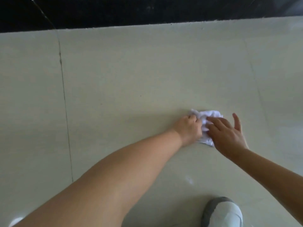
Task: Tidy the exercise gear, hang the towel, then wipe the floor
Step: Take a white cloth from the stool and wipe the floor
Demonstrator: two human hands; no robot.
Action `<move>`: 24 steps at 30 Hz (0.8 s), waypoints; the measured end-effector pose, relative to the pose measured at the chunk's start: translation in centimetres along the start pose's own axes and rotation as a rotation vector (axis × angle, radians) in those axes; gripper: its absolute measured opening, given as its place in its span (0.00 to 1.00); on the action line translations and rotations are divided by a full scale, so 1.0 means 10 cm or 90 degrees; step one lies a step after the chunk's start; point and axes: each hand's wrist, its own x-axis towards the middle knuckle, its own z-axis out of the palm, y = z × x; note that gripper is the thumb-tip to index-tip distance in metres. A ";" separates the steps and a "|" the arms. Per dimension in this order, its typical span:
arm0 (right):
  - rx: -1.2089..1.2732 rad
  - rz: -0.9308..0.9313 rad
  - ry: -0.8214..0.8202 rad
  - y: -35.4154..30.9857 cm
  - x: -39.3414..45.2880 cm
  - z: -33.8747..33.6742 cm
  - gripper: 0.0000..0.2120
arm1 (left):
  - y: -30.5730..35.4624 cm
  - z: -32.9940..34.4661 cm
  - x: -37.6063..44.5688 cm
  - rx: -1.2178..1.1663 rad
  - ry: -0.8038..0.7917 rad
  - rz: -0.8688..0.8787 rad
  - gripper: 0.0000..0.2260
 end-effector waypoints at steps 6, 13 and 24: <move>0.185 0.140 -0.113 -0.25 1.01 -0.22 0.18 | -0.62 -0.35 0.21 0.087 -0.079 -0.167 0.18; 0.235 -0.046 -0.138 -1.35 1.41 -0.33 0.22 | -1.27 -0.51 -1.03 0.179 -0.021 -0.244 0.14; 0.093 -0.210 0.034 -1.43 -0.12 -0.11 0.18 | -0.30 -0.13 -1.92 0.046 0.032 -0.035 0.19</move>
